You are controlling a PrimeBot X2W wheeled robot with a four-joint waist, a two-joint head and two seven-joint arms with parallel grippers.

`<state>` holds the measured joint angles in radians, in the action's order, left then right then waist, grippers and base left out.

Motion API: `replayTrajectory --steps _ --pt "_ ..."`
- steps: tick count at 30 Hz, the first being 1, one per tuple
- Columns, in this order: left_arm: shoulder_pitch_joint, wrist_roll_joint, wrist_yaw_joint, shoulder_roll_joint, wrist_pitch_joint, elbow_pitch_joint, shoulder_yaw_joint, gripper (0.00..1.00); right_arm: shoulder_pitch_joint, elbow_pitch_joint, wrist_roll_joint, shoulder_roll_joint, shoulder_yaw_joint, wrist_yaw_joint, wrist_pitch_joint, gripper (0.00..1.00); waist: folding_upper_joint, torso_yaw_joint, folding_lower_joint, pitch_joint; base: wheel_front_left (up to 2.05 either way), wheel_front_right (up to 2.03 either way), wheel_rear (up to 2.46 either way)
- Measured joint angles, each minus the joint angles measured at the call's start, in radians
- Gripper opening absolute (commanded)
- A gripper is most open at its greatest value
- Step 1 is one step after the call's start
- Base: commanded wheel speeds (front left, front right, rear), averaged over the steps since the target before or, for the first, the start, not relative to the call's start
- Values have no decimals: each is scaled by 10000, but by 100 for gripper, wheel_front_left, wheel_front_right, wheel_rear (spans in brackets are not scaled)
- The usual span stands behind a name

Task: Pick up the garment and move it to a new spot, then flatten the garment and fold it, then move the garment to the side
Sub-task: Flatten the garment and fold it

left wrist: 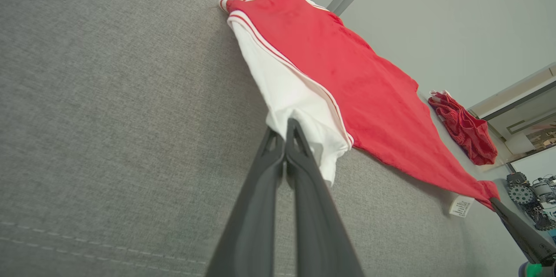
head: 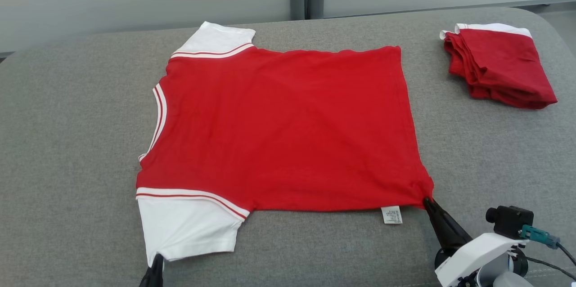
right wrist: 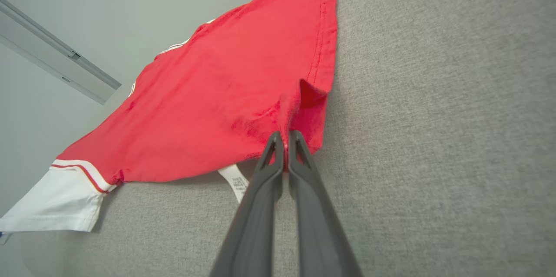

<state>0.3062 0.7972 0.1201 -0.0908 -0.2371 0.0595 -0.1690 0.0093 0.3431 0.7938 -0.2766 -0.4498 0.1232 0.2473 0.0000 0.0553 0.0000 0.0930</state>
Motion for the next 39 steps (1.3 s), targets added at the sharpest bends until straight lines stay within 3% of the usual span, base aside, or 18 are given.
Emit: replayTrajectory --steps 12,13,14,15,18,19,20,22,23,29,30,33,39 --pt "-445 8 0 -19 -10 686 65 0 -207 1104 -297 401 251 10 0 0 0 -244 0 -95 0 0 0" --pt "-510 8 2 -19 -10 717 63 0 -246 1168 -297 454 295 10 0 7 0 -251 0 -91 0 0 0" --pt "-557 8 2 -19 -10 759 61 0 -274 1212 -301 518 318 10 0 24 0 -259 0 -86 0 0 0" --pt "-608 8 2 -19 -10 819 56 0 -289 1264 -336 575 334 12 0 32 0 -266 0 -80 0 0 0" --pt "-637 8 2 -17 -10 928 8 0 -353 1415 -514 635 345 10 0 44 0 -286 0 -58 0 0 0" --pt "-638 8 25 -15 -10 943 -6 0 -411 1461 -560 648 357 10 0 54 0 -291 0 -49 0 0 0" --pt "-639 8 29 -13 -10 963 -19 0 -456 1482 -569 667 382 10 0 71 0 -294 0 -40 0 0 0" --pt "-639 8 29 -13 -10 1055 -29 0 -496 1513 -577 736 407 10 0 85 0 -299 0 -23 0 0 0" --pt "-639 8 31 -13 -10 1126 -46 0 -496 1544 -600 777 407 10 0 98 0 -300 0 -15 0 0 0" --pt "-639 10 31 -27 94 1603 -127 0 -496 1749 -679 823 489 10 0 100 0 -303 0 16 0 0 0" --pt "-639 10 33 -33 113 1634 -119 15 -496 1760 -688 819 522 10 0 100 0 -305 0 22 0 0 0" --pt "-639 10 31 -115 178 1812 -117 97 -495 1779 -723 782 625 10 0 100 0 -315 0 48 0 0 0" --pt "-637 10 23 -222 322 2025 -40 100 -485 1733 -740 616 978 10 0 100 0 -343 0 106 0 0 0"
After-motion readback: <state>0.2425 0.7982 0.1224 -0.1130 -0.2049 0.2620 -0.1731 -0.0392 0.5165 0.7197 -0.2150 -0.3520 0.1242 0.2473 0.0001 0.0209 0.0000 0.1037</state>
